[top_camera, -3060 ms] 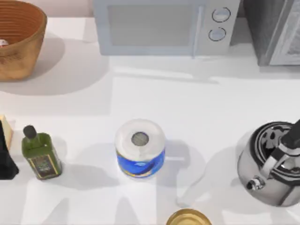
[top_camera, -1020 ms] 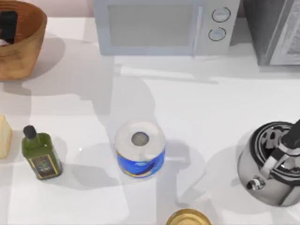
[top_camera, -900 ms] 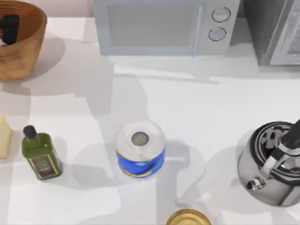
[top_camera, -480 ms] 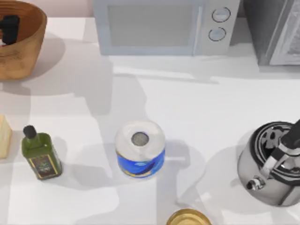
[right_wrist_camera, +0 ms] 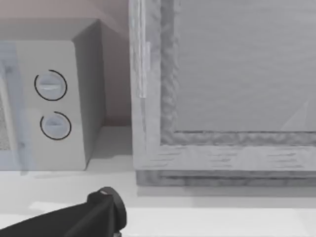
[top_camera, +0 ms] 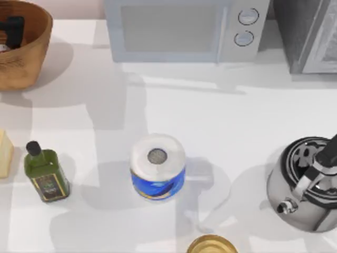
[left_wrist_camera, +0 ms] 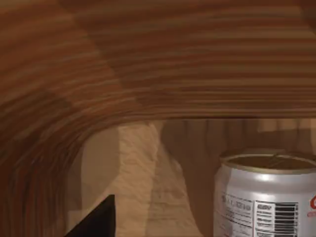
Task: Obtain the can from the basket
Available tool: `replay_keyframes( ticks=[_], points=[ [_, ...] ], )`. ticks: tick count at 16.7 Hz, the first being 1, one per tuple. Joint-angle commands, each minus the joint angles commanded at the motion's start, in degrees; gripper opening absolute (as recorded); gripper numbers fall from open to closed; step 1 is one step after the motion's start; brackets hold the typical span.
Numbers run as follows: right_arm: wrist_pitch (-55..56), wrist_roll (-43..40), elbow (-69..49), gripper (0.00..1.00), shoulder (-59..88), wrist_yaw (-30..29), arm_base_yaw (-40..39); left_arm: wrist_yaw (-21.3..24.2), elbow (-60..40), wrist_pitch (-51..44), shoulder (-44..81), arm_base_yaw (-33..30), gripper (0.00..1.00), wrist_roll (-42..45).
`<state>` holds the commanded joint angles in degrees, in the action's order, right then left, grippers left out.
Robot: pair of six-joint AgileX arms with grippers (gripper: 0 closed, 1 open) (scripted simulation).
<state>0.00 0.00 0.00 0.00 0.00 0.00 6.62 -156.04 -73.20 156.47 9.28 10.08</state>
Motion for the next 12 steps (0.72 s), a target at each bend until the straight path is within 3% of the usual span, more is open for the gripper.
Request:
replay_keyframes(
  ticks=[7, 12],
  points=[
    [0.0, 0.0, 0.0, 1.00, 0.0, 0.0, 0.0, 0.2, -34.0, -14.0, 19.6, -0.3, 1.00, -0.4],
    [0.0, 0.0, 0.0, 1.00, 0.0, 0.0, 0.0, 0.3, -43.6, -17.9, 25.4, -0.4, 1.00, -0.5]
  ],
)
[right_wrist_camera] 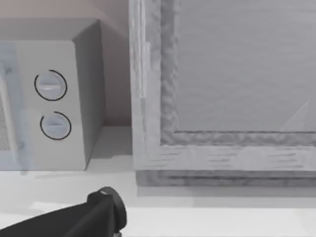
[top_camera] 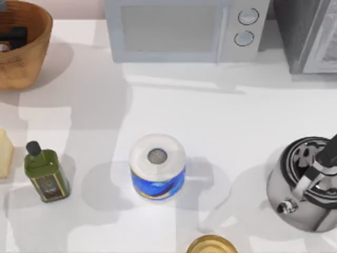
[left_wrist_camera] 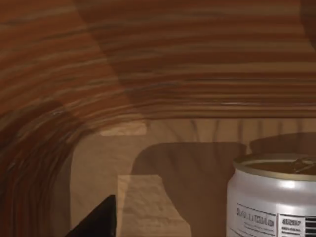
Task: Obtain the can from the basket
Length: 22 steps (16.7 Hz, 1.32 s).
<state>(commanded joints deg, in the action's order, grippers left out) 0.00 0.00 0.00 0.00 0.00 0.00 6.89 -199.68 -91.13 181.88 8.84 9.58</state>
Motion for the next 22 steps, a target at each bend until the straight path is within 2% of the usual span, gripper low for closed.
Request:
replay_keyframes(
  ticks=[4, 17, 22],
  points=[
    [0.0, 0.0, 0.0, 1.00, 0.0, 0.0, 0.0, 0.0, -0.2, -0.1, 0.1, 0.0, 1.00, 0.0],
    [0.0, 0.0, 0.0, 1.00, 0.0, 0.0, 0.0, 0.0, -0.2, -0.1, 0.1, 0.0, 0.02, 0.0],
    [0.0, 0.0, 0.0, 1.00, 0.0, 0.0, 0.0, 0.0, -0.2, -0.1, 0.1, 0.0, 0.00, 0.0]
  ],
)
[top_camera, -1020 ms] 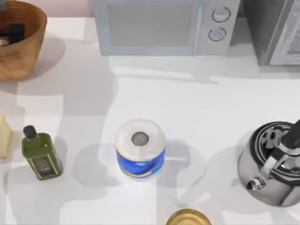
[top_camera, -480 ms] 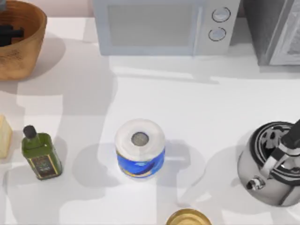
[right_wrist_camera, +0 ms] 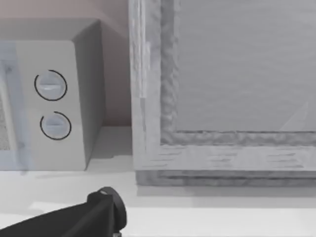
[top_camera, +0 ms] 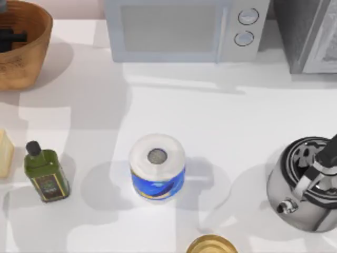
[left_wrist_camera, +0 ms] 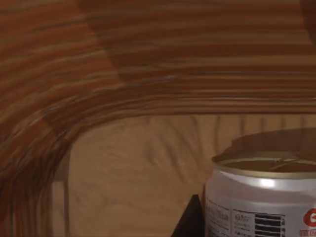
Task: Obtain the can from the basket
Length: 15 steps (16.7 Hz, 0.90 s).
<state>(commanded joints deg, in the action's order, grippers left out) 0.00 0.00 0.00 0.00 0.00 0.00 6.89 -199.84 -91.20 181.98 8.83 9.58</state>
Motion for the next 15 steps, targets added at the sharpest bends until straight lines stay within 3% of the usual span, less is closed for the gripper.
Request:
replay_keyframes(
  ticks=[8, 12, 15],
  points=[
    [0.0, 0.0, 0.0, 1.00, 0.0, 0.0, 0.0, 0.4, 2.7, 1.7, -5.0, -0.4, 0.00, -0.1],
    [0.0, 0.0, 0.0, 1.00, 0.0, 0.0, 0.0, 2.9, 15.4, 7.9, -17.8, -3.0, 0.00, -1.4],
    [0.0, 0.0, 0.0, 1.00, 0.0, 0.0, 0.0, 4.9, 31.2, 15.3, -33.6, -5.6, 0.00, -2.5]
  ],
)
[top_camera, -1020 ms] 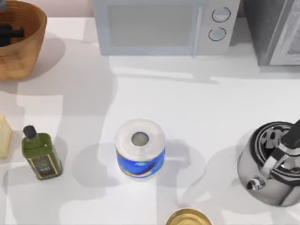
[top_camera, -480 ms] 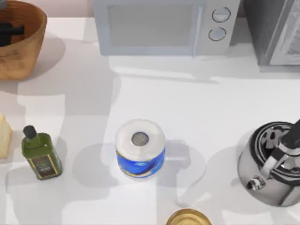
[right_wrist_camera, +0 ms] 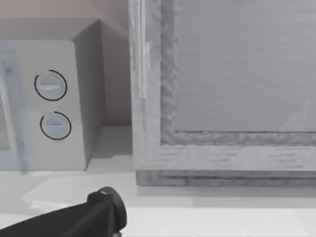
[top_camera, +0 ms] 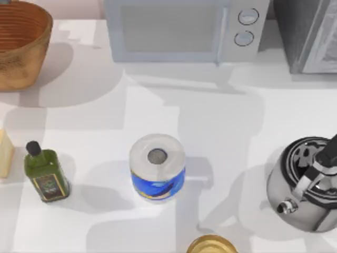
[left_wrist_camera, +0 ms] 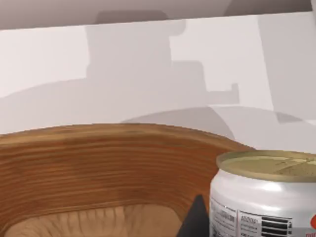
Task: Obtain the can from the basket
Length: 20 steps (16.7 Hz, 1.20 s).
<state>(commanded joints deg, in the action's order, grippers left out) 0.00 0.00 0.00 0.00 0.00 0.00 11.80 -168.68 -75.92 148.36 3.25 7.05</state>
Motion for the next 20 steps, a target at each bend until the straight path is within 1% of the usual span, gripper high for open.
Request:
replay_keyframes(
  ticks=[2, 4, 7, 10, 15, 18, 20],
  points=[
    [0.0, 0.0, 0.0, 1.00, 0.0, 0.0, 0.0, 1.2, 13.2, 5.9, -12.8, -1.8, 0.00, -0.8],
    [0.0, 0.0, 0.0, 1.00, 0.0, 0.0, 0.0, 2.0, 28.6, 12.4, -27.0, -3.4, 0.00, -1.7],
    [0.0, 0.0, 0.0, 1.00, 0.0, 0.0, 0.0, 2.6, 54.3, 22.9, -49.3, -5.4, 0.00, -3.0],
    [0.0, 0.0, 0.0, 1.00, 0.0, 0.0, 0.0, 2.0, 81.3, 33.8, -71.7, -6.7, 0.00, -4.2],
    [0.0, 0.0, 0.0, 1.00, 0.0, 0.0, 0.0, -1.6, 123.2, 51.5, -106.2, -6.8, 0.00, -5.8],
    [0.0, 0.0, 0.0, 1.00, 0.0, 0.0, 0.0, -4.8, 142.6, 60.9, -123.3, -5.9, 0.00, -6.4],
    [0.0, 0.0, 0.0, 1.00, 0.0, 0.0, 0.0, -7.1, 152.7, 66.3, -132.8, -5.2, 0.00, -6.7]
  ],
)
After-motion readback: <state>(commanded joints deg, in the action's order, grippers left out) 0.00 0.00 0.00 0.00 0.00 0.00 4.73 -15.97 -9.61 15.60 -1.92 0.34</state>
